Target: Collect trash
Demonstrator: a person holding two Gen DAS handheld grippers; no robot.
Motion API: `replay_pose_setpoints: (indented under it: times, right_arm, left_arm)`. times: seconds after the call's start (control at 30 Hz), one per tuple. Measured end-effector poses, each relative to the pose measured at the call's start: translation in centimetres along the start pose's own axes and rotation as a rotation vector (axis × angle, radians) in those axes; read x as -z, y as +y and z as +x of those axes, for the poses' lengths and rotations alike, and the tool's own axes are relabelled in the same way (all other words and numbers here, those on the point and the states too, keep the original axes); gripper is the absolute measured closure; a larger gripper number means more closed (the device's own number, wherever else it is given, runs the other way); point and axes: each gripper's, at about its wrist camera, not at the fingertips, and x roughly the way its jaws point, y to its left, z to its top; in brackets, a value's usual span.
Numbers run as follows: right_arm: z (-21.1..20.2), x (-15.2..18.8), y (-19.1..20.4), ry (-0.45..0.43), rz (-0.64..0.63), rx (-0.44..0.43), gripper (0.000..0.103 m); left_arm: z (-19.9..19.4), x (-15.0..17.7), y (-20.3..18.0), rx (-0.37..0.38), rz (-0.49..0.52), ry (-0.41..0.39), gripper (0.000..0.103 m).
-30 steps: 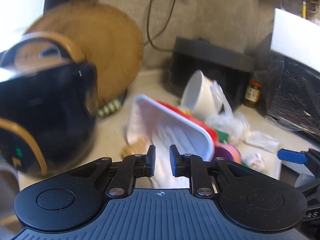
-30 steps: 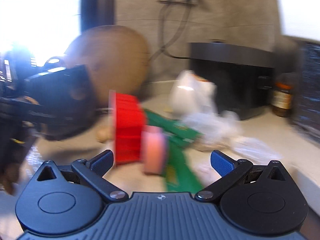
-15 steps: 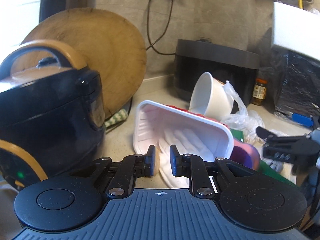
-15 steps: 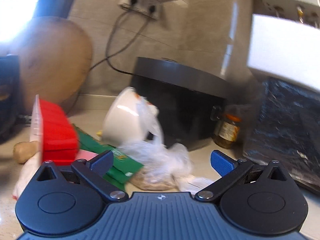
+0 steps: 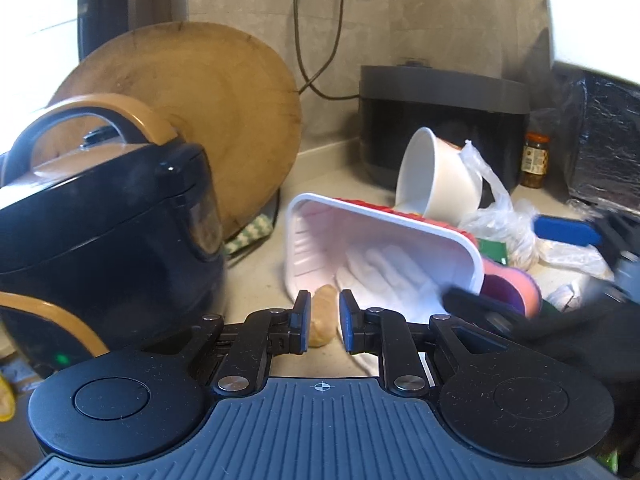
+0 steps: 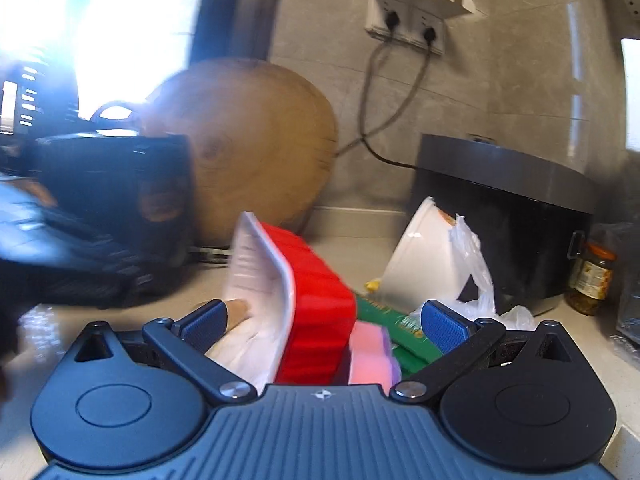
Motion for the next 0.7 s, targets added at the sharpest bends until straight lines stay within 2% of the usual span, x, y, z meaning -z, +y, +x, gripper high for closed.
replay_pose_setpoints:
  times: [0.03, 0.07, 0.13, 0.17, 0.3, 0.47, 0.53, 0.6, 0.7]
  right_arm:
    - [0.8, -0.3, -0.1, 0.022, 0.014, -0.022, 0.016]
    - [1.3, -0.4, -0.2, 0.042, 0.031, -0.042, 0.033]
    - [1.5, -0.5, -0.5, 0.065, 0.039, -0.045, 0.056]
    - [1.2, -0.3, -0.6, 0.065, 0.023, -0.036, 0.060]
    - [0.3, 0.2, -2.3, 0.056, -0.034, 0.066, 0.060]
    - [0.9, 0.1, -5.7, 0.064, 0.003, 0.187, 0.060]
    - [0.9, 0.3, -6.7, 0.065, 0.033, 0.187, 0.060]
    - [0.3, 0.5, -7.4, 0.058, 0.058, 0.148, 0.059]
    - [-1.1, 0.8, -7.4, 0.031, 0.054, 0.111, 0.051]
  left_arm:
    - [-0.1, 0.1, 0.0, -0.001, 0.000, -0.001, 0.083]
    - [-0.2, 0.1, 0.1, -0.001, 0.002, -0.002, 0.083]
    - [-0.4, 0.3, 0.0, -0.004, 0.015, -0.002, 0.083]
    - [-0.5, 0.4, -0.2, -0.005, 0.023, -0.004, 0.083]
    - [-0.6, 0.4, -0.6, 0.013, 0.042, 0.001, 0.083]
    - [-0.5, 0.3, -1.1, 0.031, 0.058, -0.001, 0.082]
    - [-0.5, 0.4, -1.2, 0.031, 0.064, 0.000, 0.082]
    - [-0.4, 0.4, -1.4, 0.030, 0.069, 0.002, 0.082]
    - [-0.3, 0.4, -1.4, 0.027, 0.071, 0.004, 0.082]
